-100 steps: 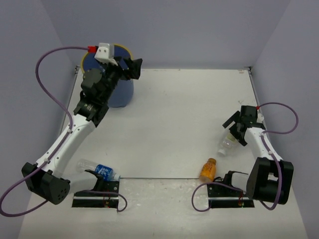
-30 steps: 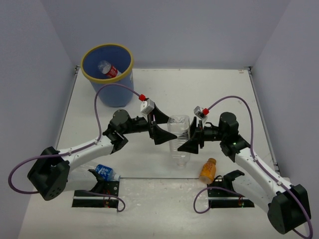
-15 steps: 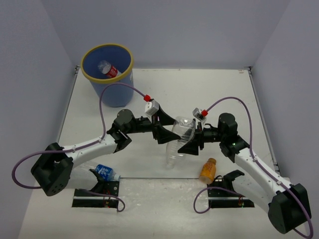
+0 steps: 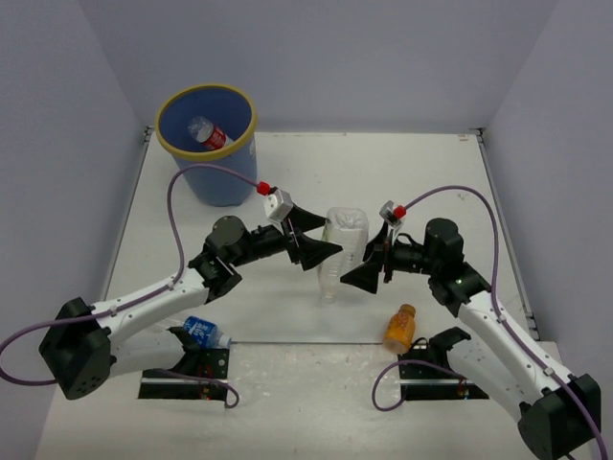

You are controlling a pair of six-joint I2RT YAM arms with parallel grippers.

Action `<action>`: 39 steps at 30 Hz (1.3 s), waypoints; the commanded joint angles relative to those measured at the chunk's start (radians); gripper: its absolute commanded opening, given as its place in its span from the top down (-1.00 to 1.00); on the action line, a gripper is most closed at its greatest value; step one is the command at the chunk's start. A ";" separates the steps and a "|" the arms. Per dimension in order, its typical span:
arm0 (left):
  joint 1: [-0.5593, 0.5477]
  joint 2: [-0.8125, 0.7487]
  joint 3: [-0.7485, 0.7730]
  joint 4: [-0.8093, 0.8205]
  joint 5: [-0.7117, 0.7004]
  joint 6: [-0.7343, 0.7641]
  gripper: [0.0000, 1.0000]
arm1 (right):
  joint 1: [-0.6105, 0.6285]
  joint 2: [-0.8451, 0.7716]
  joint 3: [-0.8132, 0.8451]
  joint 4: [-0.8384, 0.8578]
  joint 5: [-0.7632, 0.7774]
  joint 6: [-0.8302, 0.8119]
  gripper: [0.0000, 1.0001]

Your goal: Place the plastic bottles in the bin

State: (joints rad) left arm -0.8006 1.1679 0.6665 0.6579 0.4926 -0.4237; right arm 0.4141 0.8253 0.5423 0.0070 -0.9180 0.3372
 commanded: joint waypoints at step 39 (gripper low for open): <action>0.510 0.389 0.990 -0.243 -1.111 0.531 1.00 | 0.001 -0.200 0.052 -0.284 0.880 0.169 -0.97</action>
State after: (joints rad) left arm -0.3364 1.4920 1.5976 0.3754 -0.5244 0.0458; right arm 0.4141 0.6220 0.5551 -0.2801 -0.0984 0.4948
